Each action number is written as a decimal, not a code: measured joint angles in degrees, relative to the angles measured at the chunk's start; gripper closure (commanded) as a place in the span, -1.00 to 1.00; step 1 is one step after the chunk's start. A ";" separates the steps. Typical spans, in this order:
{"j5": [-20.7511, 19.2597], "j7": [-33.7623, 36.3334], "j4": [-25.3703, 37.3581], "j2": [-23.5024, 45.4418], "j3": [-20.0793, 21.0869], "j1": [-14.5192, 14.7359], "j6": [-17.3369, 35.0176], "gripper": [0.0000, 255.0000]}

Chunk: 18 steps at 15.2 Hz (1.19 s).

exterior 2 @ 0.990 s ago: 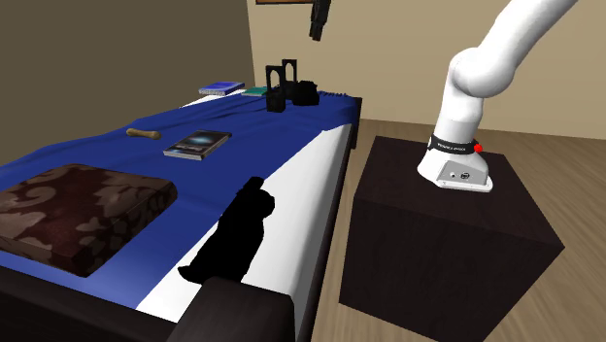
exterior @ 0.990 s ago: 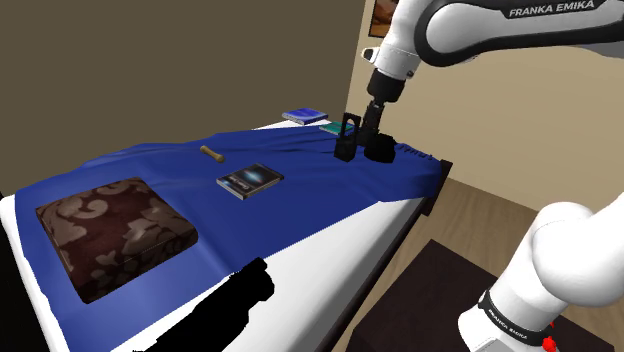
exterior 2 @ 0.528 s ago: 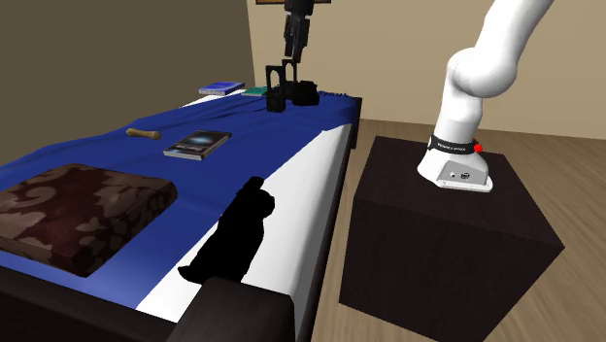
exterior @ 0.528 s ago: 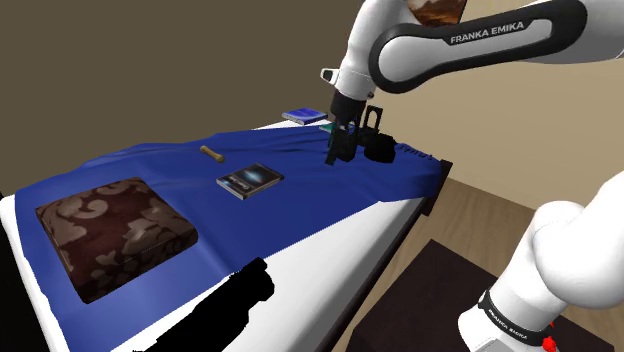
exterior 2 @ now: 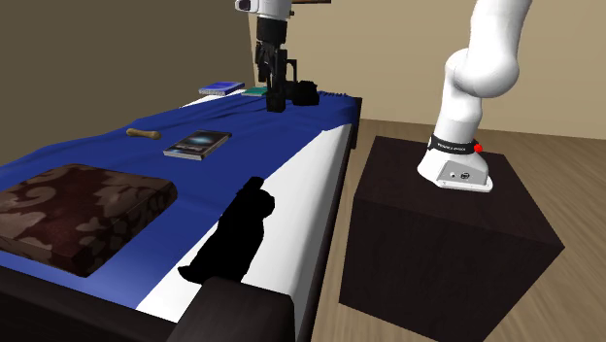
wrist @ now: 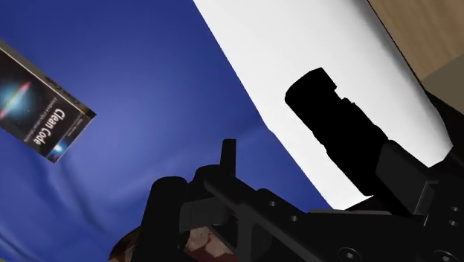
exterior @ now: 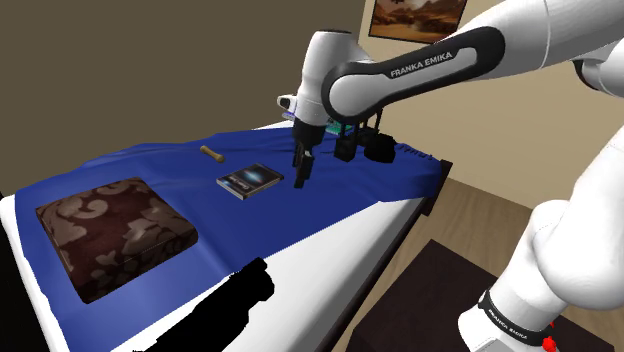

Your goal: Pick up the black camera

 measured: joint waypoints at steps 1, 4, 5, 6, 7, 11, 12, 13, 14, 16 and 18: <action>-0.49 -0.54 1.00 2.09 0.49 0.48 0.86 -1.00; -1.76 -2.61 3.72 6.68 1.72 1.77 1.97 -1.00; -2.39 -2.99 4.79 8.63 2.18 2.33 2.60 -1.00; -2.96 -3.50 5.81 10.27 2.62 2.87 2.92 -1.00; -3.63 -4.08 7.19 12.27 2.97 3.37 3.26 -1.00; -6.08 -6.25 10.69 18.59 4.37 5.55 4.80 -1.00; -6.68 -6.91 11.68 20.01 4.69 6.09 4.93 -1.00; -7.38 -7.46 12.92 21.77 4.96 6.70 5.15 -1.00; -7.97 -8.14 14.20 23.19 5.24 7.25 4.96 -1.00; -9.45 -9.23 16.73 26.85 5.66 8.61 5.37 -1.00; -10.79 -10.30 18.85 29.85 6.13 10.02 5.53 -1.00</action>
